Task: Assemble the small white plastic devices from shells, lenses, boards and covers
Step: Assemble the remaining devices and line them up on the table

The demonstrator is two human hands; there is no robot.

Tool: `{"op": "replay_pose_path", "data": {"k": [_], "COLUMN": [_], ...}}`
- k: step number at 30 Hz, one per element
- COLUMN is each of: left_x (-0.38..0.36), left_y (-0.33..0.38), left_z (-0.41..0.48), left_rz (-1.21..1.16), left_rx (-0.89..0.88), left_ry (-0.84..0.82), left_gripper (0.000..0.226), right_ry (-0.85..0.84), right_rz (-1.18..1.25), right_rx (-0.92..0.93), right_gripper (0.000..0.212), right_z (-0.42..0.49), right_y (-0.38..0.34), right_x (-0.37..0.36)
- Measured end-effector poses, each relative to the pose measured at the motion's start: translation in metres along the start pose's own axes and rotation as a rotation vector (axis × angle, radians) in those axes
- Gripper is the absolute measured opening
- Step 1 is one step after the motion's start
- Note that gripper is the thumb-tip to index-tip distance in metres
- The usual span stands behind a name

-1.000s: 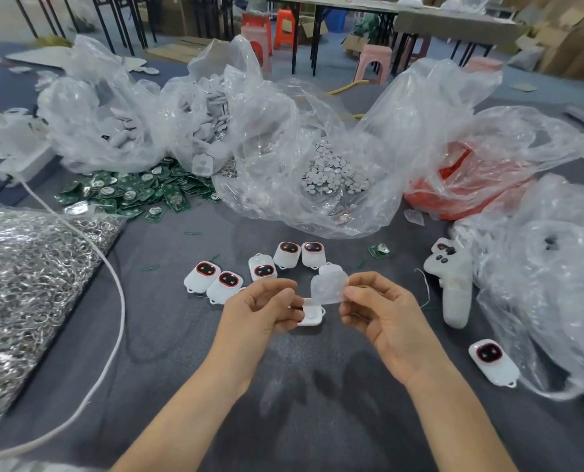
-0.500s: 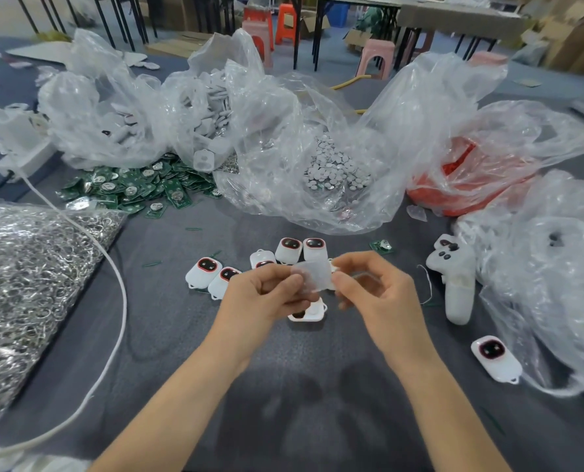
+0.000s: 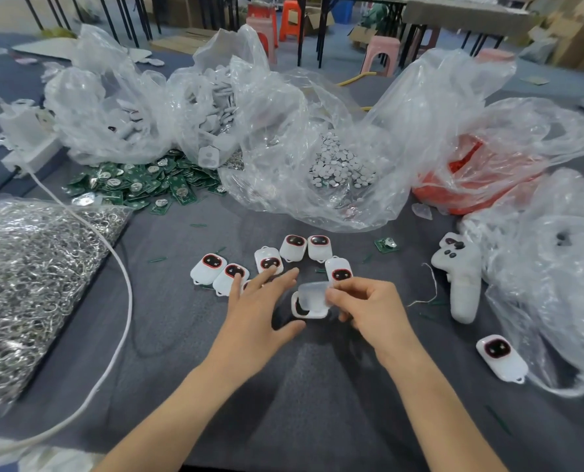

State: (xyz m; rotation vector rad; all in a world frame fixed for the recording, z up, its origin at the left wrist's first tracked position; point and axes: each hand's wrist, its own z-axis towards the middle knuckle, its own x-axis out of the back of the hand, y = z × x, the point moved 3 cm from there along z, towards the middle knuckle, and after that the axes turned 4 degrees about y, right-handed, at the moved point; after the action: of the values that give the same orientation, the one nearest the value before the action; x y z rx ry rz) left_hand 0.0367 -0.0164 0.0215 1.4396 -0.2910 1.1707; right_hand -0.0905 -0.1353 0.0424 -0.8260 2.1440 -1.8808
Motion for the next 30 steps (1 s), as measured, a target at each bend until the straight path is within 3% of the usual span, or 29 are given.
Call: {"op": "replay_pose_path", "data": {"k": [10,19,30], "left_x": [-0.011,-0.01,-0.007], "left_y": [0.001,0.003,0.005], "left_z": [-0.006,-0.008,-0.009], "left_rz": [0.071,0.051,0.007], "left_rx": [-0.026,-0.035,-0.059], "left_ry": [0.076,0.123,0.159], "left_gripper": [0.069,0.066,0.055], "right_ry": [0.006,0.071,0.028], "right_rz": [-0.26,-0.308,-0.414], "right_rx": [0.08,0.123,0.166], "right_gripper": [0.019,0.015,0.015], "right_z": [0.002,0.0,0.0], "right_y": [0.007,0.012,0.011], "right_x": [-0.007,-0.005,-0.008]}}
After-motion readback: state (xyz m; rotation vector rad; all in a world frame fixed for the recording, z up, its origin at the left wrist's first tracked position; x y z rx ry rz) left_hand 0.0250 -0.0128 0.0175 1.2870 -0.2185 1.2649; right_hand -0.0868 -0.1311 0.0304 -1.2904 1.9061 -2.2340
